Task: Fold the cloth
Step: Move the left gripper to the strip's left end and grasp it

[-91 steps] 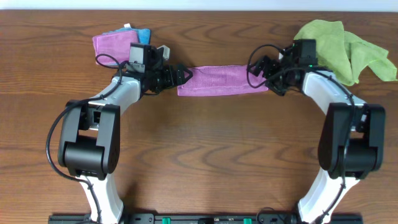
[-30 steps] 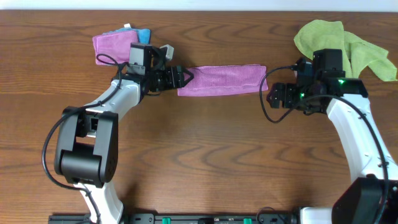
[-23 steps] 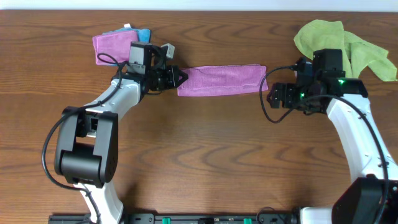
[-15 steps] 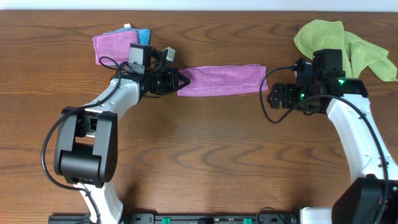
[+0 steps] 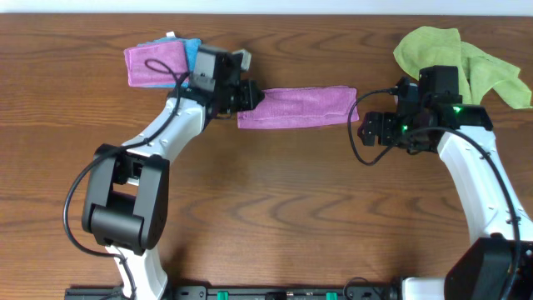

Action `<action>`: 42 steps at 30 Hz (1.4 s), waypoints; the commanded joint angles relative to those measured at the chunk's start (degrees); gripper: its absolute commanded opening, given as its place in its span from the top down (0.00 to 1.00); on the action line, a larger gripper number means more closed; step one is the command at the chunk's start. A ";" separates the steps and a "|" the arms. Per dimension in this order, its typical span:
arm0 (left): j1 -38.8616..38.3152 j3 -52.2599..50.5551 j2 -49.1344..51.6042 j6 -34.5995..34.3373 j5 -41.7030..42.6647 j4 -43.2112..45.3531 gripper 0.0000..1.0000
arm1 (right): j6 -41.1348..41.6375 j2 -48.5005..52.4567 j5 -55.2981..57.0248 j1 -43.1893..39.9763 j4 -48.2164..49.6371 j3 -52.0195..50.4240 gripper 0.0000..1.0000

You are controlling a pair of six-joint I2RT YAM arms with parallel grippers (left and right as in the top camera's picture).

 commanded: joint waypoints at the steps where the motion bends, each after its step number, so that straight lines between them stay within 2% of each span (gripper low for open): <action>1: 0.55 5.16 0.68 7.34 -11.10 -3.63 0.94 | -0.92 -0.17 0.17 -0.52 0.04 0.33 0.01; 5: 0.48 7.32 0.68 12.33 -18.23 -6.88 0.95 | -0.90 -0.17 0.17 -0.52 0.22 0.33 0.01; 9: 0.24 7.32 1.29 14.45 -20.24 -7.93 0.94 | -0.90 -0.17 0.17 -0.52 0.22 0.33 0.01; 17: -1.27 7.32 4.85 14.73 -20.31 -8.35 0.94 | -0.87 -0.17 0.17 -0.52 0.22 0.33 0.01; 24: -4.09 7.34 4.85 19.56 -22.53 -10.93 0.94 | -0.87 -0.15 0.17 -0.52 0.15 0.31 0.01; 33: -7.93 7.32 4.85 21.79 -32.09 -12.72 0.94 | -0.87 -0.15 0.17 -0.52 0.09 0.31 0.01; 42: -7.96 7.32 4.85 21.75 -35.08 -13.03 0.94 | -0.90 -0.15 0.17 -0.52 0.15 0.31 0.01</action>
